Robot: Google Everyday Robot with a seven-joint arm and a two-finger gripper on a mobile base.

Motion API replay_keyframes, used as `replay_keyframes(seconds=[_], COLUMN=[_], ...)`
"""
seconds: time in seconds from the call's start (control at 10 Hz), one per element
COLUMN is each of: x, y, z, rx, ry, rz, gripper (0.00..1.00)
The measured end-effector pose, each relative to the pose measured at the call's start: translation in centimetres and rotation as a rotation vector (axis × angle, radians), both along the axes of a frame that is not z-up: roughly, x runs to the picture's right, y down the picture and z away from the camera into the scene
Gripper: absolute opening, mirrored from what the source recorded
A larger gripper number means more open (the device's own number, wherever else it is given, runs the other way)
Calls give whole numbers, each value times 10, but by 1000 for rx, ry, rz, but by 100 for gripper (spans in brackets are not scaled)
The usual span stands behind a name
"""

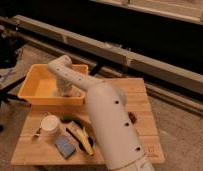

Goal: Place towel in plastic cup

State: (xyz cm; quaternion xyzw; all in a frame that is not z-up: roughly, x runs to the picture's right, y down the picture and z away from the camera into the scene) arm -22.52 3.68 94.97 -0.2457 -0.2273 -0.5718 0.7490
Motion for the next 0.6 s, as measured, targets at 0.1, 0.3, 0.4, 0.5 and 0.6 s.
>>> replay_keyframes(seconds=[0.1, 0.3, 0.4, 0.5, 0.6], x=[0, -2, -1, 0, 3], y=[3, 5, 4, 3, 2], z=[3, 8, 8, 7, 6], rx=[-5, -17, -19, -21, -22], ry=[7, 22, 25, 31, 41], rz=[-11, -21, -19, -13, -8], gripper=[63, 44, 35, 26, 17])
